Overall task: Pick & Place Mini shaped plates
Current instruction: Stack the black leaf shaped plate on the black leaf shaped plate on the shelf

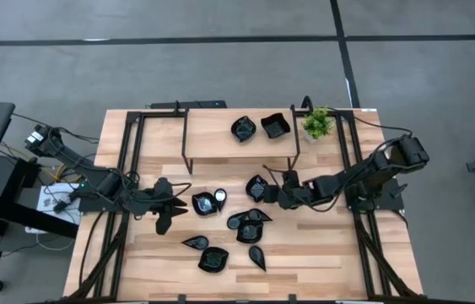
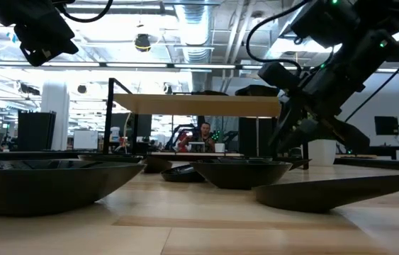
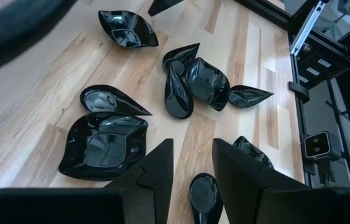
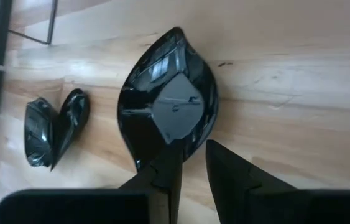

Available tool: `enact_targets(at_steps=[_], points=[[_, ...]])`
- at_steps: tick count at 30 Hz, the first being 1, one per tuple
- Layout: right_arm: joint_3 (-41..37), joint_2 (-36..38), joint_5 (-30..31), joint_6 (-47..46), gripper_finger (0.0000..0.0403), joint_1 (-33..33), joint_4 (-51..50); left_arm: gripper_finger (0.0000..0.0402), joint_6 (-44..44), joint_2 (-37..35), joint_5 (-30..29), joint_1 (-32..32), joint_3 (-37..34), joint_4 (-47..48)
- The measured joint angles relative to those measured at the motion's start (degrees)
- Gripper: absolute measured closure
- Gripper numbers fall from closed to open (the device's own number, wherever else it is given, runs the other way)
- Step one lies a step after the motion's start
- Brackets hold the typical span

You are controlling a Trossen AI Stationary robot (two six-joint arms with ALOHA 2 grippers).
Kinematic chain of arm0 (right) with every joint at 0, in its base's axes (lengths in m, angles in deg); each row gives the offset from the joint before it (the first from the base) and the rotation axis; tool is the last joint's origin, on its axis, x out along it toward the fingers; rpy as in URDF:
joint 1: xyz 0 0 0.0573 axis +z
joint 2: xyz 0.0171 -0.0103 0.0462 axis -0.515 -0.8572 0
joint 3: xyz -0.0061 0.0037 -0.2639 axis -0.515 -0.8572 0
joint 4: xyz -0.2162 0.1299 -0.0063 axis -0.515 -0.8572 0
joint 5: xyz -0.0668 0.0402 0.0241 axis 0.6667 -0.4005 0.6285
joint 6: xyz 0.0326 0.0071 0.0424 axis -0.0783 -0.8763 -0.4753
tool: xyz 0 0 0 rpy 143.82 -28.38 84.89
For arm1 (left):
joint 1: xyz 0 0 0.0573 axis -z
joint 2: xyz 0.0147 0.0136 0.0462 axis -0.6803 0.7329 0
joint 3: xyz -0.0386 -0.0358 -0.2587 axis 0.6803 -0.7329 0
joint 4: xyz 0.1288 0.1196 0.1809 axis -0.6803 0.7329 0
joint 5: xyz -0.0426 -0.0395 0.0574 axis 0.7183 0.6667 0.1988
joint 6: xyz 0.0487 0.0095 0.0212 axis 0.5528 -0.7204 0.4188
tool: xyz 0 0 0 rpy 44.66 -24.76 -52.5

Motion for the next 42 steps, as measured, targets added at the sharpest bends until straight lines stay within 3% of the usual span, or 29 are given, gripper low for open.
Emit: enact_targets(at_steps=[18, 31, 42], points=[[0.00, 0.02, -1.58, 0.59, 0.0334, -1.48, -1.37, 0.0289, 0.15, 0.00, 0.00, 0.00, 0.00, -0.01], [0.00, -0.13, -1.60, 0.59, 0.0282, -1.48, -1.30, 0.0289, 0.15, 0.00, 0.00, 0.00, 0.00, -0.03], [0.00, -0.17, -1.58, 2.00, 0.0279, -2.62, -0.92, 0.0289, 0.15, 0.00, 0.00, 0.00, 0.00, -0.41]])
